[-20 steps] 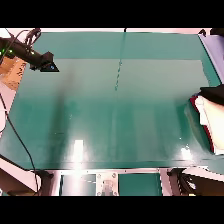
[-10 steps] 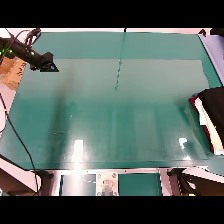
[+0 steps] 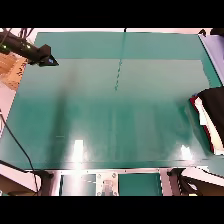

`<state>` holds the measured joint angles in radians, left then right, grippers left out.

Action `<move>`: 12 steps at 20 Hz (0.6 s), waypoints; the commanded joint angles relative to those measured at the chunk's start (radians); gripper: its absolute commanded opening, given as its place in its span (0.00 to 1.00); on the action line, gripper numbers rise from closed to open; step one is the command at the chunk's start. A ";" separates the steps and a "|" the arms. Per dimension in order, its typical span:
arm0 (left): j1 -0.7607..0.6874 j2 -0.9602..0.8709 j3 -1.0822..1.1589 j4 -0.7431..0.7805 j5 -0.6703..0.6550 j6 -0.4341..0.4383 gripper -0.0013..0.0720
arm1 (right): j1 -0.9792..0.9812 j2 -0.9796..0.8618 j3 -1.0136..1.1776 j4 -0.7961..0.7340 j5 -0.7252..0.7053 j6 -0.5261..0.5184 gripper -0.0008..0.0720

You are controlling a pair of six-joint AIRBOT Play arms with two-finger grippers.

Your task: Fold the shirts.

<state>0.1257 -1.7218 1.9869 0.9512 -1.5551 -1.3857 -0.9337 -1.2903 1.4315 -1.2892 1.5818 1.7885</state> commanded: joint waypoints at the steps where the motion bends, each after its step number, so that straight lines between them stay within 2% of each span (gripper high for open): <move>1: -0.034 0.085 -0.091 0.010 -0.026 -0.011 0.04 | 0.217 0.008 -0.014 0.077 -0.121 -0.083 0.03; 4: -0.111 0.209 -0.350 0.065 0.028 -0.014 0.04 | 0.449 0.079 -0.163 0.076 -0.204 -0.126 0.03; 8: -0.213 0.412 -0.790 0.067 0.211 -0.052 0.04 | 0.666 0.230 -0.483 0.077 -0.349 -0.144 0.03; 12: -0.235 0.502 -0.940 0.064 0.243 -0.076 0.05 | 0.737 0.271 -0.552 0.078 -0.367 -0.152 0.03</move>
<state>-0.0856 -1.2907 1.1759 1.0119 -1.3663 -1.4441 -0.2676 -1.0565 0.9504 -1.2144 1.2583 1.6485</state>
